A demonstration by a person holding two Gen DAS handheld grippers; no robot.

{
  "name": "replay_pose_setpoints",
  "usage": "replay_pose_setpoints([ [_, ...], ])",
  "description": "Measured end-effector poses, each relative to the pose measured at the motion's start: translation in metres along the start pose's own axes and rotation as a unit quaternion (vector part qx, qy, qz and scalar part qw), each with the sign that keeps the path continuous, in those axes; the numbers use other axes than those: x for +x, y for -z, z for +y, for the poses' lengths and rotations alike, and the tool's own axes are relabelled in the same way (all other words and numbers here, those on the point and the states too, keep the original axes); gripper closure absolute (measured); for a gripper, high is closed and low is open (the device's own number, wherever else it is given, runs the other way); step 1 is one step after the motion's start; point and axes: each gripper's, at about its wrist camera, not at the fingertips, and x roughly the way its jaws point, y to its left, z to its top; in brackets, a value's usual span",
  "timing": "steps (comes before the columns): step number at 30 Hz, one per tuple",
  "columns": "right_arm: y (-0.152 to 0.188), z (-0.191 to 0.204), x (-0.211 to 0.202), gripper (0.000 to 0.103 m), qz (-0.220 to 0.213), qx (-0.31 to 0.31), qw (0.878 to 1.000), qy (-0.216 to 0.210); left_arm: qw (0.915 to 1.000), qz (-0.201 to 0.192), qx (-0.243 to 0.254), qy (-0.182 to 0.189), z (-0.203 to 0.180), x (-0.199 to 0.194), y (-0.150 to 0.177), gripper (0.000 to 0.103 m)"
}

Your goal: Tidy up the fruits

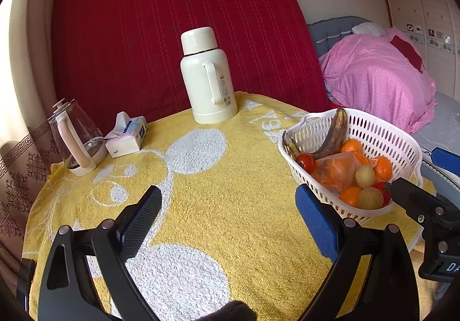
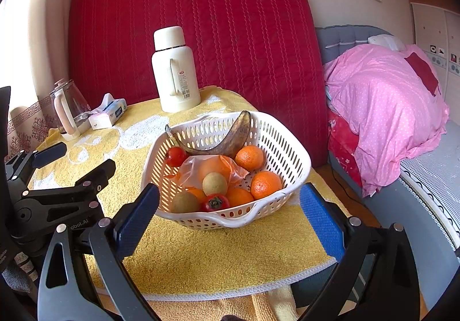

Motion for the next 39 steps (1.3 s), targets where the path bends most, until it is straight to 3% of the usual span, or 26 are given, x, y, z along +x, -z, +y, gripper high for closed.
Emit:
replay_pose_setpoints([
  [29,-0.0002,-0.0006,0.0021,0.004,0.004,0.000,1.000,0.001,0.9998,-0.014,0.014,0.000,-0.0027,-0.0035,0.0004,0.010],
  [39,0.0008,-0.0011,0.0028,0.004,0.004,0.000,1.000,0.002,1.0000,0.000,0.005,0.005,0.0013,-0.0018,0.0004,0.010],
])
